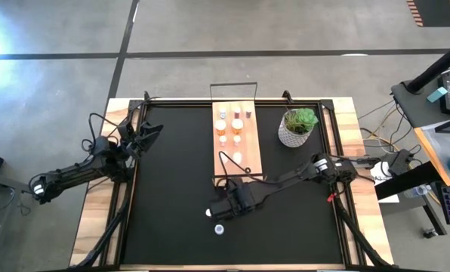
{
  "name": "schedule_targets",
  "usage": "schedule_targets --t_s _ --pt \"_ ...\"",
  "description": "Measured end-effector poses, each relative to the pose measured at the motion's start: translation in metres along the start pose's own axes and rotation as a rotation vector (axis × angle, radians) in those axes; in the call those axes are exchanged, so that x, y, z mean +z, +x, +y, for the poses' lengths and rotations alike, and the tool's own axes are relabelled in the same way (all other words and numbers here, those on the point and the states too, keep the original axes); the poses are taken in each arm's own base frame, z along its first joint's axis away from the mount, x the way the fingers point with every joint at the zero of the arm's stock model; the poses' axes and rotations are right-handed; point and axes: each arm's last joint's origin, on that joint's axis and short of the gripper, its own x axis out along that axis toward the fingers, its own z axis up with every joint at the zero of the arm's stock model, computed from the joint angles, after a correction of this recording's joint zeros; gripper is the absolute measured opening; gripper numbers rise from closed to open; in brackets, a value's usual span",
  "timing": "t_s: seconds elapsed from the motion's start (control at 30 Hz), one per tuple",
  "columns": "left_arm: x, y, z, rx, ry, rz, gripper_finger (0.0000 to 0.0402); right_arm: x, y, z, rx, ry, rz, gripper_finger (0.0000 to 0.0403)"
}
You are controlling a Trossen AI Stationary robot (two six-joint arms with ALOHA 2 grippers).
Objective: Pick and place medicine bottles onto shelf by color
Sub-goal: Put the orange pill bottle on the shelf aligned with the orange pill bottle
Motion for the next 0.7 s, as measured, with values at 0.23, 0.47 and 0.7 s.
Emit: schedule_targets --t_s 0.23,0.47,0.7 --pt "0.000 0.000 0.000 0.002 0.000 0.002 0.0224 -0.011 -0.022 -0.001 0.033 -0.032 -0.074 0.0302" --pt "0.000 0.000 0.000 0.002 0.000 0.002 0.0224 -0.031 -0.035 -0.004 0.086 -0.096 -0.172 0.0300" --pt "0.000 0.000 0.000 0.003 0.000 0.004 0.0224 -0.047 -0.039 -0.010 0.105 -0.172 -0.247 0.0283"
